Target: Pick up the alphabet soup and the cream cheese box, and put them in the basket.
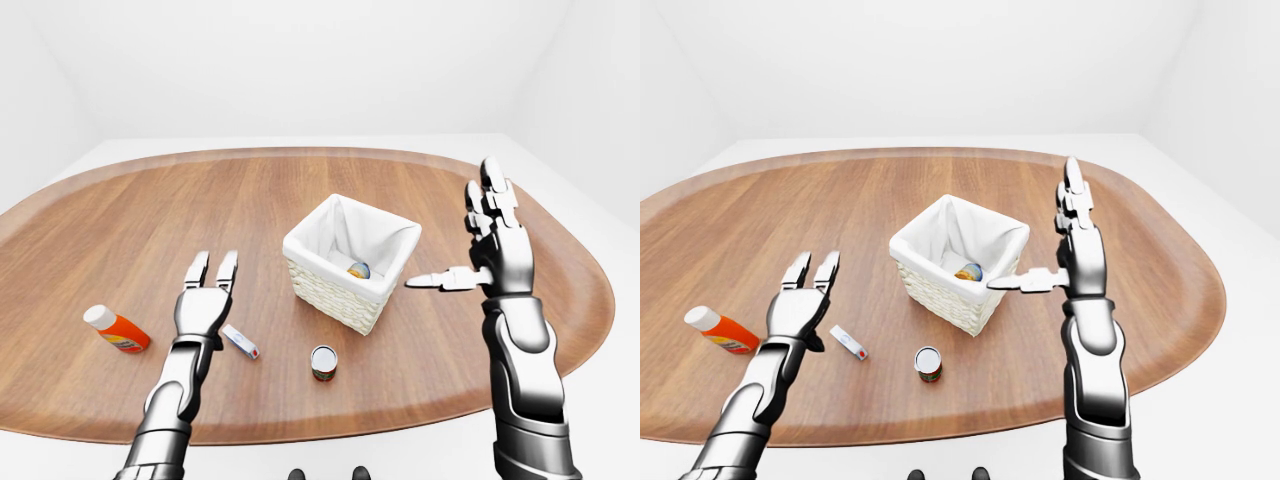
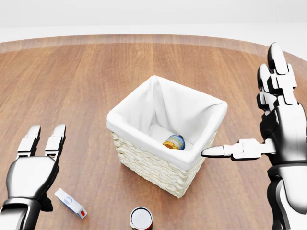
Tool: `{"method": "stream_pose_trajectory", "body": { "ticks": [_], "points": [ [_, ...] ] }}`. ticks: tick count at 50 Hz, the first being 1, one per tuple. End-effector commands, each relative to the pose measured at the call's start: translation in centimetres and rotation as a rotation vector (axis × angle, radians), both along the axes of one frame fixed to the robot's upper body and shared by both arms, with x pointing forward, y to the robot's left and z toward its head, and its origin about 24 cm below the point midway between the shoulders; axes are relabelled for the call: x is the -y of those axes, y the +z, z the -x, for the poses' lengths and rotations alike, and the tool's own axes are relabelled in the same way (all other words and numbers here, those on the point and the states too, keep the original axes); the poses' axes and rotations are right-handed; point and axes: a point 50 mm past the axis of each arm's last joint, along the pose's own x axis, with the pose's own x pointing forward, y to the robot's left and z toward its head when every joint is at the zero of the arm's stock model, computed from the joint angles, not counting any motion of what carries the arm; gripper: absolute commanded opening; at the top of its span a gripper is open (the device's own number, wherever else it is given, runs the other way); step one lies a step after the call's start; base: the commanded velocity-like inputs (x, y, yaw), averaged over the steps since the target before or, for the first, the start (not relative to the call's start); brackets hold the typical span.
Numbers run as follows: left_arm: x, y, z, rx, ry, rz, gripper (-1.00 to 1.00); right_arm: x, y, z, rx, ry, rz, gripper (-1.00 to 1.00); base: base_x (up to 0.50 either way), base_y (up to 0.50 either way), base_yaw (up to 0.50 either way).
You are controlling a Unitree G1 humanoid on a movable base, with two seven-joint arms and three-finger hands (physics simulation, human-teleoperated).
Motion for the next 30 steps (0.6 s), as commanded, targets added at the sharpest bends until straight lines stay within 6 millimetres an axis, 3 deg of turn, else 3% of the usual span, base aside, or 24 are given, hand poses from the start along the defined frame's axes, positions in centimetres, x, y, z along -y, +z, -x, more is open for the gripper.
{"method": "stream_pose_trajectory", "body": {
  "ticks": [1,11,19,30],
  "points": [
    [1.7,-1.3,-0.8,-0.039,-0.045,-0.002,1.00,0.7,2.1,1.0,0.104,0.008,-0.061,1.00,0.00,0.00,0.00],
    [2.8,-3.9,-0.7,-0.113,-0.079,-0.014,1.00,2.0,4.7,2.5,0.247,0.003,-0.159,1.00,0.00,0.00,0.00],
    [2.9,-5.6,0.0,-0.179,-0.074,-0.007,1.00,2.4,5.5,3.1,0.286,-0.001,-0.188,1.00,0.00,0.00,0.00],
    [3.0,-6.7,-0.8,-0.291,-0.046,0.048,1.00,2.8,6.2,3.4,0.329,-0.008,-0.238,1.00,0.00,0.00,0.00]
  ]
}}
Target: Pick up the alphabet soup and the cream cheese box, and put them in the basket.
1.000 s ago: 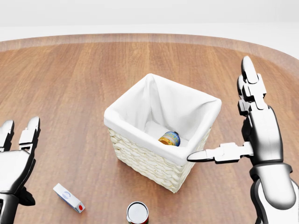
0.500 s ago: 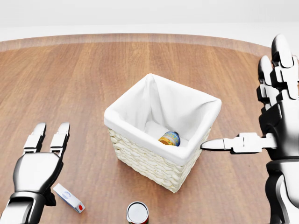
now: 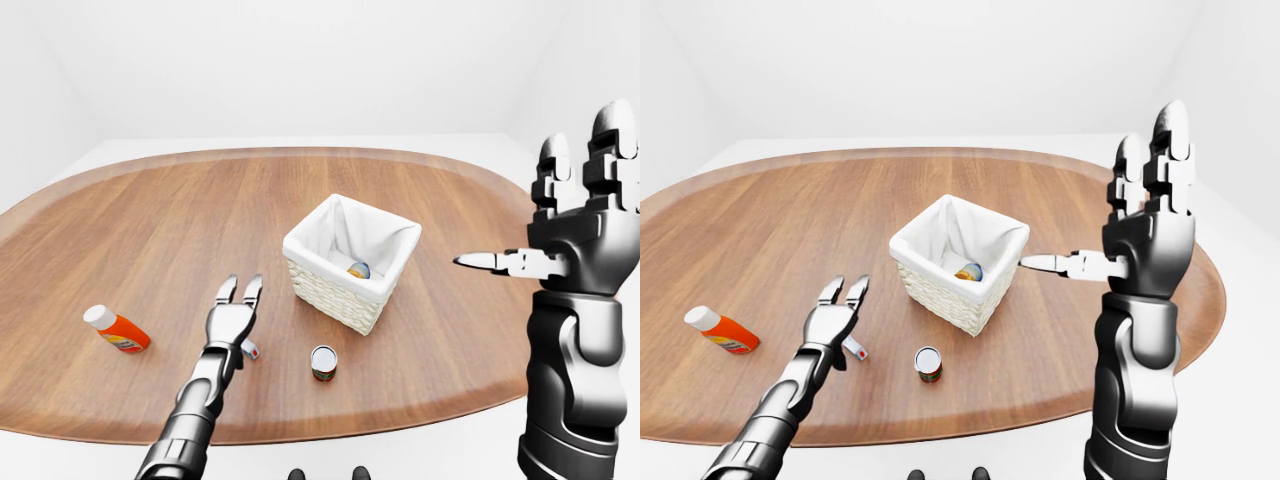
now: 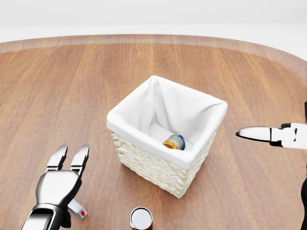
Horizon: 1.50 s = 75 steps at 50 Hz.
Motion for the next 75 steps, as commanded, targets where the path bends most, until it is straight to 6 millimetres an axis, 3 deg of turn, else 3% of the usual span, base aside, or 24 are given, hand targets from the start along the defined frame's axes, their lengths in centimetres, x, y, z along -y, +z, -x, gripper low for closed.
{"method": "stream_pose_trajectory", "body": {
  "ticks": [1,7,16,29,35,47,49,50,51,52,54,62,75],
  "points": [
    [0.2,-1.4,-0.4,-0.104,0.018,0.024,1.00,0.5,1.0,0.6,0.056,0.005,-0.054,1.00,0.00,0.00,0.00],
    [0.0,-1.4,-1.6,-0.101,0.027,0.008,1.00,0.5,1.2,1.0,0.072,0.013,-0.064,1.00,0.00,0.00,0.00],
    [0.1,-2.4,-1.7,-0.149,0.045,0.007,1.00,0.8,1.6,1.4,0.094,0.023,-0.089,1.00,0.00,0.00,0.00],
    [0.0,-4.6,0.1,-0.318,0.098,0.058,1.00,1.6,2.7,2.3,0.162,0.049,-0.167,1.00,0.00,0.00,0.00],
    [0.0,-4.8,0.0,-0.387,0.141,0.127,1.00,1.6,3.3,3.0,0.198,0.077,-0.195,1.00,0.00,0.00,0.00],
    [0.0,-4.0,-1.0,-0.361,0.164,0.158,1.00,1.2,4.3,4.5,0.262,0.141,-0.228,1.00,0.00,0.00,0.00],
    [0.1,-3.8,-1.2,-0.356,0.172,0.172,0.02,1.1,4.5,4.8,0.274,0.164,-0.236,1.00,0.00,0.00,0.00],
    [0.1,-3.9,-1.2,-0.363,0.180,0.184,-0.27,1.0,4.6,5.0,0.280,0.170,-0.237,1.00,0.00,0.00,0.00],
    [0.2,-4.0,-1.1,-0.379,0.196,0.218,-0.47,0.9,4.7,5.2,0.290,0.189,-0.247,1.00,0.00,0.00,0.00],
    [0.2,-4.0,-1.1,-0.380,0.196,0.220,-0.47,0.9,4.7,5.2,0.289,0.191,-0.248,1.00,0.00,0.00,0.00],
    [0.4,-4.1,-1.0,-0.398,0.206,0.246,-1.00,0.6,4.9,5.9,0.308,0.236,-0.249,1.00,0.00,0.00,0.00],
    [0.8,-4.2,-1.2,-0.405,0.225,0.294,-1.00,-0.2,5.7,7.9,0.361,0.361,-0.276,1.00,0.00,0.00,0.00],
    [0.8,-4.6,-0.7,-0.432,0.226,0.291,-1.00,0.0,6.0,8.1,0.349,0.408,-0.322,1.00,0.00,0.00,0.00]
  ]
}}
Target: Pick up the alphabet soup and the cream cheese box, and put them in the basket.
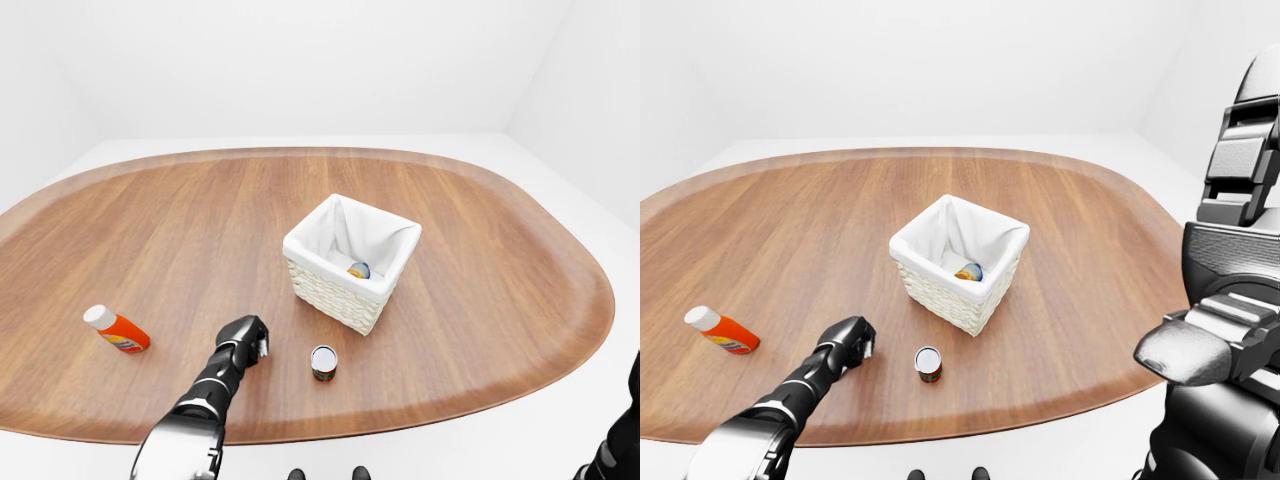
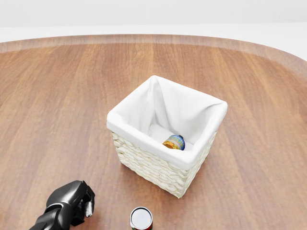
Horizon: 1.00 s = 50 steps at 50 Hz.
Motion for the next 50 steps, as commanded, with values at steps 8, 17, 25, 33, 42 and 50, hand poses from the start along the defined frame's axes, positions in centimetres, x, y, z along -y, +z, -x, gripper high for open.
{"method": "stream_pose_trajectory", "body": {
  "ticks": [8,17,25,33,42,50],
  "points": [
    [0.1,0.0,0.0,0.005,-0.028,-0.032,-1.00,-0.9,0.4,0.9,0.029,0.081,0.016,1.00,0.00,0.00,0.00],
    [-0.3,0.8,-0.7,0.064,0.000,-0.036,-1.00,-1.5,-0.1,0.9,0.034,0.085,0.041,1.00,0.00,0.00,0.00],
    [-1.1,3.1,-2.4,0.223,0.045,-0.023,-1.00,-1.7,0.0,1.1,0.043,0.091,0.043,1.00,0.00,0.00,0.00],
    [0.3,7.8,-2.7,0.390,-0.034,0.122,-1.00,-1.9,0.1,1.1,0.047,0.096,0.043,1.00,0.00,0.00,0.00],
    [0.5,12.6,-1.0,0.463,-0.036,0.137,-1.00,-1.9,0.3,1.3,0.055,0.106,0.032,1.00,0.00,0.00,0.00],
    [1.3,16.7,0.3,0.568,-0.113,0.148,-1.00,-2.0,0.4,1.4,0.058,0.112,0.028,1.00,0.00,0.00,0.00]
  ]
}}
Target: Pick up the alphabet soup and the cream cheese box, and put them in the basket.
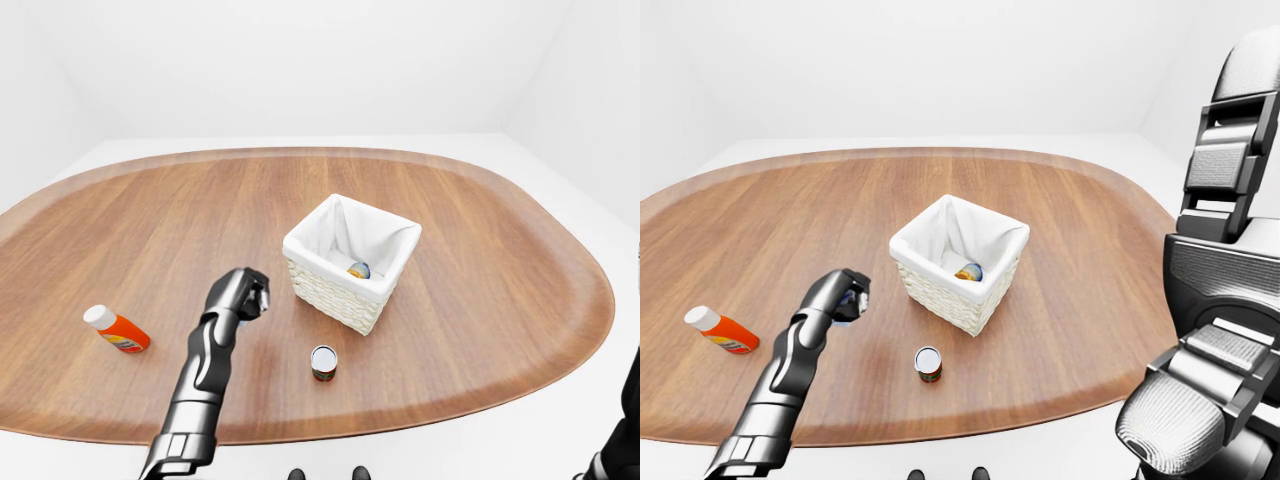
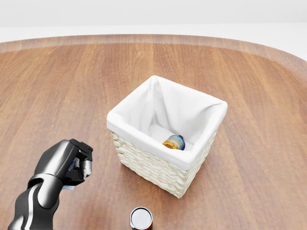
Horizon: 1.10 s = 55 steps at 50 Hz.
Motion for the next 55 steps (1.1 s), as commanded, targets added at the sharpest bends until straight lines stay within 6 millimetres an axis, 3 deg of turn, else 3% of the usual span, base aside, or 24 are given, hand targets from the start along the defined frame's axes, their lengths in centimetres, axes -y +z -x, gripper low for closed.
{"method": "stream_pose_trajectory", "body": {
  "ticks": [1,10,19,34,42,49,55],
  "points": [
    [0.5,6.7,2.2,0.191,-0.067,-0.085,-1.00,-0.1,0.2,0.2,0.007,0.011,-0.007,1.00,0.00,0.00,0.00],
    [0.1,11.5,4.3,0.331,-0.091,-0.130,-1.00,-0.2,0.0,0.1,0.003,0.008,0.004,1.00,0.00,0.00,0.00],
    [1.2,17.3,6.1,0.501,-0.156,-0.224,-1.00,-0.3,0.0,0.2,0.009,0.008,0.009,1.00,0.00,0.00,0.00],
    [3.6,22.9,8.4,0.699,-0.241,-0.336,-1.00,-0.5,-0.1,0.1,0.010,0.002,0.025,1.00,0.00,0.00,0.00],
    [5.7,22.8,8.7,0.723,-0.311,-0.286,-1.00,-0.4,0.0,0.2,0.015,0.003,0.019,1.00,0.00,0.00,0.00],
    [6.8,21.9,7.9,0.673,-0.370,-0.225,-1.00,-0.4,0.0,0.2,0.013,0.004,0.016,1.00,0.00,0.00,0.00],
    [7.3,21.3,6.0,0.646,-0.391,-0.156,-1.00,-0.3,0.0,0.2,0.012,0.004,0.018,1.00,0.00,0.00,0.00]
  ]
}}
